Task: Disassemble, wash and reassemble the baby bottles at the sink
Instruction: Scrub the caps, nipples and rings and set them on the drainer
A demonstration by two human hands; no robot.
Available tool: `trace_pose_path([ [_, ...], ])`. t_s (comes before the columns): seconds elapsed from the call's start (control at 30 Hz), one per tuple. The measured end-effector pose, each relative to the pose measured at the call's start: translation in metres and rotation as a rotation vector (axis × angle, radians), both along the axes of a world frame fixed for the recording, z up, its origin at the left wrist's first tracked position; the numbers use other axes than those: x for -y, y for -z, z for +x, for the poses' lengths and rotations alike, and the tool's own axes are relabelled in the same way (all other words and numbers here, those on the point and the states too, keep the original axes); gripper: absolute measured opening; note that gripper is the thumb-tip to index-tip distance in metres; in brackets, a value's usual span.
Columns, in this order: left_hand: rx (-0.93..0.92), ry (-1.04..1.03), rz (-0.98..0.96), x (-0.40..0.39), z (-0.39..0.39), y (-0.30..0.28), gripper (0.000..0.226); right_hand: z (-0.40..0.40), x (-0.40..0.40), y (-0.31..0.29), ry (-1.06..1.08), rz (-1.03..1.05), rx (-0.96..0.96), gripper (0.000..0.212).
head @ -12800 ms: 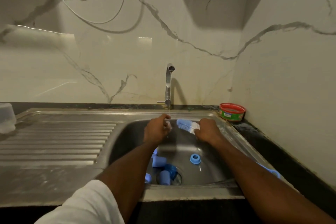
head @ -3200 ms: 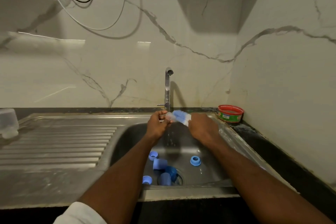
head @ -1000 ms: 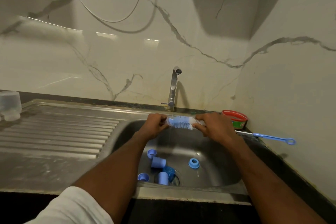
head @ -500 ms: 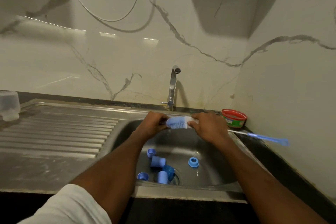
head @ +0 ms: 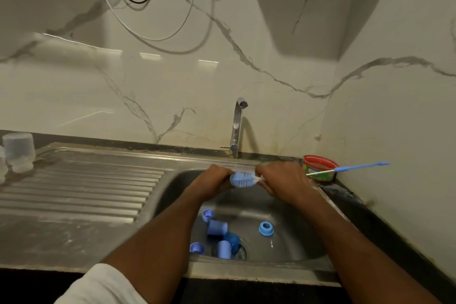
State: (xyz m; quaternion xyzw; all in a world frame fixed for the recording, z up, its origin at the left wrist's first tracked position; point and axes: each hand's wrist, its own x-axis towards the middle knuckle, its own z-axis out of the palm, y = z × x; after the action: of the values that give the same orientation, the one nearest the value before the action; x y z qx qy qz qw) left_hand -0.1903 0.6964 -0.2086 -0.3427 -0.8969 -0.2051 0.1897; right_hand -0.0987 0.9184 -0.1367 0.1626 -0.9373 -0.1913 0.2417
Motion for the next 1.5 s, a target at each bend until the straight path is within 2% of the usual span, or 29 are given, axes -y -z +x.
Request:
trace_pose_path([
  [0.07,-0.058,-0.04,-0.015,0.004,-0.008,0.0,0.027,-0.003,0.013,0.01,0.046,-0.038,-0.016,0.023],
  [0.1,-0.082,-0.078,-0.054,0.004,-0.011,-0.002,0.028,-0.006,0.02,0.015,0.124,-0.184,0.07,0.024],
  [0.13,-0.109,-0.127,-0.102,0.002,-0.012,-0.004,0.03,-0.009,0.023,0.014,0.22,-0.464,0.242,0.025],
  [0.2,-0.173,-0.201,-0.183,-0.004,-0.011,-0.007,0.034,-0.012,0.023,0.002,0.417,-1.19,0.711,0.028],
  [0.23,-0.216,-0.205,-0.194,-0.008,-0.009,-0.009,0.035,-0.009,0.02,-0.003,0.47,-1.42,0.851,0.03],
  [0.27,-0.249,-0.196,-0.201,-0.012,-0.008,-0.01,0.035,-0.007,0.016,-0.006,0.468,-1.486,0.911,0.031],
  [0.3,-0.261,-0.186,-0.205,-0.015,-0.008,-0.01,0.036,-0.007,0.011,-0.006,0.455,-1.42,0.878,0.033],
  [0.33,-0.235,-0.177,-0.211,-0.018,-0.006,-0.009,0.036,-0.009,0.005,-0.003,0.414,-1.212,0.763,0.035],
  [0.4,-0.124,-0.137,-0.204,-0.02,-0.005,-0.005,0.035,-0.009,-0.001,0.006,0.25,-0.675,0.404,0.041],
  [0.43,-0.075,-0.089,-0.176,-0.019,-0.006,-0.001,0.034,-0.008,-0.003,0.008,0.156,-0.498,0.29,0.045],
  [0.5,-0.016,0.027,-0.15,-0.015,-0.005,0.004,0.031,-0.004,0.0,0.007,0.036,-0.291,0.216,0.047],
  [0.6,0.058,0.058,-0.208,-0.004,-0.005,0.007,0.031,-0.004,0.016,0.011,0.041,0.032,0.102,0.025],
  [0.67,0.054,0.021,-0.206,0.005,-0.011,0.008,0.03,-0.006,0.026,0.021,0.079,0.042,0.067,0.017],
  [0.7,0.039,-0.007,-0.193,0.009,-0.014,0.008,0.028,-0.006,0.029,0.025,0.096,-0.06,0.099,0.018],
  [0.73,0.012,-0.036,-0.185,0.012,-0.016,0.007,0.028,-0.006,0.03,0.025,0.138,-0.278,0.213,0.02],
  [0.83,-0.13,-0.058,-0.163,0.009,-0.018,0.0,0.028,-0.005,0.024,0.005,0.38,-1.24,0.744,0.02],
  [0.87,-0.172,-0.042,-0.092,0.006,-0.018,-0.001,0.027,-0.002,0.018,-0.001,0.428,-1.441,0.846,0.021],
  [0.9,-0.205,-0.016,0.002,0.003,-0.018,-0.003,0.027,0.001,0.012,-0.004,0.425,-1.531,0.895,0.024],
  [0.93,-0.211,0.009,0.078,0.0,-0.015,-0.005,0.027,0.003,0.007,-0.006,0.393,-1.525,0.905,0.027],
  [0.97,-0.195,0.029,0.104,-0.002,-0.014,-0.006,0.027,0.002,0.004,-0.004,0.339,-1.42,0.867,0.027],
  [1.03,-0.091,0.063,0.045,-0.005,-0.011,-0.001,0.026,-0.001,0.0,0.007,0.23,-0.982,0.582,0.032],
  [1.1,0.052,0.071,-0.077,-0.006,-0.001,0.003,0.03,-0.006,0.001,0.019,0.11,-0.508,0.314,0.058],
  [1.17,0.115,0.058,-0.146,-0.003,-0.003,0.007,0.032,-0.008,0.006,0.017,0.016,-0.264,0.215,0.069],
  [1.27,0.074,0.059,-0.158,0.004,-0.005,0.005,0.029,-0.006,0.02,0.016,0.091,0.032,0.089,0.04],
  [1.3,0.046,0.047,-0.137,0.007,-0.008,0.005,0.028,-0.005,0.026,0.02,0.128,0.065,0.071,0.029],
  [1.33,0.014,0.029,-0.119,0.009,-0.009,0.004,0.028,-0.004,0.03,0.024,0.158,0.028,0.099,0.024],
  [1.37,-0.034,-0.008,-0.118,0.01,-0.009,0.002,0.027,-0.004,0.032,0.026,0.201,-0.151,0.208,0.024],
  [1.47,-0.215,-0.107,-0.159,0.004,-0.004,-0.005,0.028,-0.004,0.028,0.009,0.422,-1.206,0.826,0.033],
  [1.5,-0.258,-0.12,-0.161,0.0,-0.002,-0.007,0.03,-0.002,0.024,0.004,0.449,-1.385,0.931,0.035],
])
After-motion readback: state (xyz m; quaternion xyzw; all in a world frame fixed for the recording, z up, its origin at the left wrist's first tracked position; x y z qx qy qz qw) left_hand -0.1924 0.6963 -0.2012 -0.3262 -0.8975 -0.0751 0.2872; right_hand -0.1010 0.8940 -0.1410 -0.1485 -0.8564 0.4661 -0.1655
